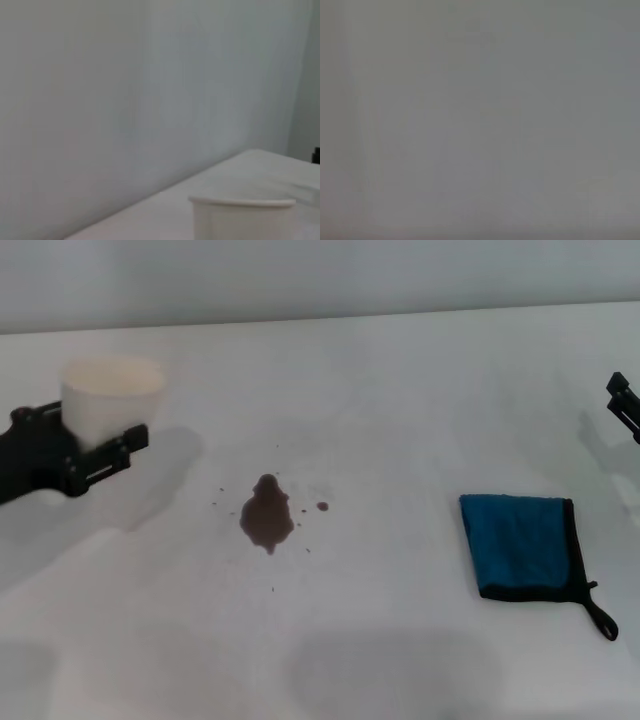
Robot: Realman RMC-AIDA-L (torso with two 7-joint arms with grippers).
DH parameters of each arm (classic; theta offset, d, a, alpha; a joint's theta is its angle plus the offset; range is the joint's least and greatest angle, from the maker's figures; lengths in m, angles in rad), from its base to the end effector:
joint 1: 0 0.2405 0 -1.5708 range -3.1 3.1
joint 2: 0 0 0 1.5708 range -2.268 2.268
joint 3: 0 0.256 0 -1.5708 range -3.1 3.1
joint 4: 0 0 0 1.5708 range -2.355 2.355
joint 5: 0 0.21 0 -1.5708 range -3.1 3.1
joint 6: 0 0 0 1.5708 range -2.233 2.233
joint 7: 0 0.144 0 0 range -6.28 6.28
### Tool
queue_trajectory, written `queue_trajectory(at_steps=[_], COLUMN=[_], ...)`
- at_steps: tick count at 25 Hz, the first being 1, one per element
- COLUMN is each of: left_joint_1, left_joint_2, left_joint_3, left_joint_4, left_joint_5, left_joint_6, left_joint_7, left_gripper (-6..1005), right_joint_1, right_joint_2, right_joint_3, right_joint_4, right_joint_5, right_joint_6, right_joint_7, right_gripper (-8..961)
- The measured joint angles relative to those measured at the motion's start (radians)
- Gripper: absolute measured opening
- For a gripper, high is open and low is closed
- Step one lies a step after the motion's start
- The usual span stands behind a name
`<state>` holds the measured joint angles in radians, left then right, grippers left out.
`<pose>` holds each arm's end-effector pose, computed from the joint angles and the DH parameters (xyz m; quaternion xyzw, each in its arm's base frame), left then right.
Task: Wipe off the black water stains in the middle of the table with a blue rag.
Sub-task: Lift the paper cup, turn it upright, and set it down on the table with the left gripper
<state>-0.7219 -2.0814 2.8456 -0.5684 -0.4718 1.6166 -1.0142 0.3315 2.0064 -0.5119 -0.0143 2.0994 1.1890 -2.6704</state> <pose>-0.2915 0.3394 0.0158 -0.9140 -0.1940 -0.2557 0.2482 0.4027 0.2819 0.0266 -0.6799 0.3253 0.2723 0.5981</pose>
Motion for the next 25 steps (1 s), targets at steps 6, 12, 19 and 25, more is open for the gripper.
queue_trajectory(at_steps=[6,12,19,25], left_joint_1=[0.086,0.150,0.217,0.224], left_joint_2=[0.002,0.001,0.001,0.000], left_joint_3=[0.000,-0.001,-0.002,-0.002], left_joint_4=[0.111,0.207,0.313,0.374], left_joint_5=[-0.077,-0.138,-0.254,-0.280], left_joint_6=[-0.078,-0.165,-0.226,-0.320], left_joint_7=[0.104,0.233,0.416,0.496], left_gripper=[555,550,545,546], right_joint_1=[0.002,0.004,0.000,0.005], right_joint_2=[0.000,0.000,0.000,0.000], right_joint_3=[-0.005,-0.007,-0.007,-0.007], right_joint_4=[-0.001,-0.001,-0.001,-0.002], right_joint_5=[-0.002,-0.003,-0.003,-0.002], right_joint_6=[-0.001,0.000,0.000,-0.004], right_joint_7=[0.002,0.001,-0.001,-0.002], right_gripper=[871,870,870,870])
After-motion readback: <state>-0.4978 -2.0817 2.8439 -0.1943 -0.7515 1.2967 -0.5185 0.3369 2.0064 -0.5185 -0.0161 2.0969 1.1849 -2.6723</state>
